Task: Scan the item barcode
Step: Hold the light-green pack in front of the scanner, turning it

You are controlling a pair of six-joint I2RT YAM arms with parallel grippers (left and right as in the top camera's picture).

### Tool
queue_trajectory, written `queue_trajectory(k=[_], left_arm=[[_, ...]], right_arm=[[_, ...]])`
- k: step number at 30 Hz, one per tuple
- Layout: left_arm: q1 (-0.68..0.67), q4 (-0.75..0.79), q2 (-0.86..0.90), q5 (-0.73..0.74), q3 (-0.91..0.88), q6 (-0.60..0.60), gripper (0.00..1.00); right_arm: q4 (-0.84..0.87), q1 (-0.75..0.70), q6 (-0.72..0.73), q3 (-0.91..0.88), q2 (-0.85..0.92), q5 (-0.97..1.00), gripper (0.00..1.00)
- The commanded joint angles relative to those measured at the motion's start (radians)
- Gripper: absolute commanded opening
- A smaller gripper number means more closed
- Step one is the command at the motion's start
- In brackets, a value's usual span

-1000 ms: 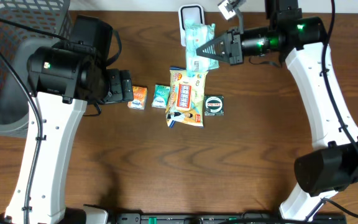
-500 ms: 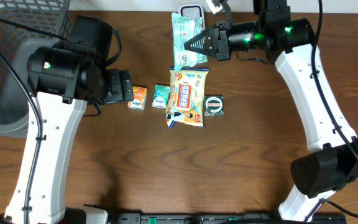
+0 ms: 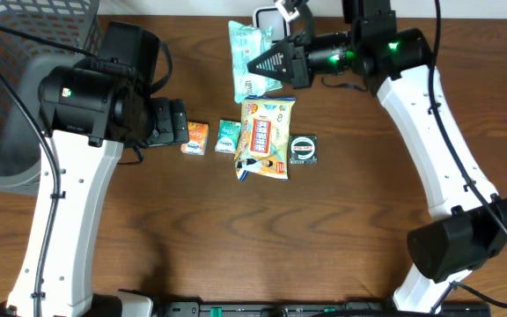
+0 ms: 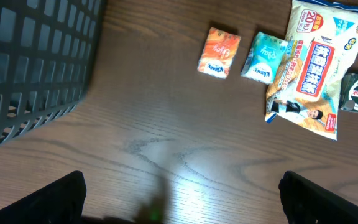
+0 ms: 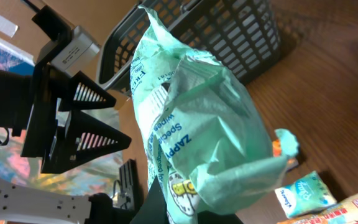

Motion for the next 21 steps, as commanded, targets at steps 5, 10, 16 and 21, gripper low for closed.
queue_trajectory(k=[5, 10, 16, 21], left_arm=[[0.0, -0.004, 0.0, -0.005, -0.003, -0.005, 0.98], [0.0, -0.004, 0.0, -0.005, -0.003, -0.005, 0.98], [0.0, -0.004, 0.0, -0.005, -0.003, -0.005, 0.98], [0.0, -0.004, 0.0, -0.005, -0.003, -0.005, 0.98]], right_arm=[[0.004, 0.005, 0.01, 0.011, -0.013, -0.023, 0.01], [0.001, 0.0, 0.04, 0.011, -0.014, -0.027, 0.01], [-0.007, -0.046, 0.099, 0.011, -0.014, -0.082, 0.01], [-0.01, -0.101, 0.1, 0.011, -0.015, -0.203, 0.01]])
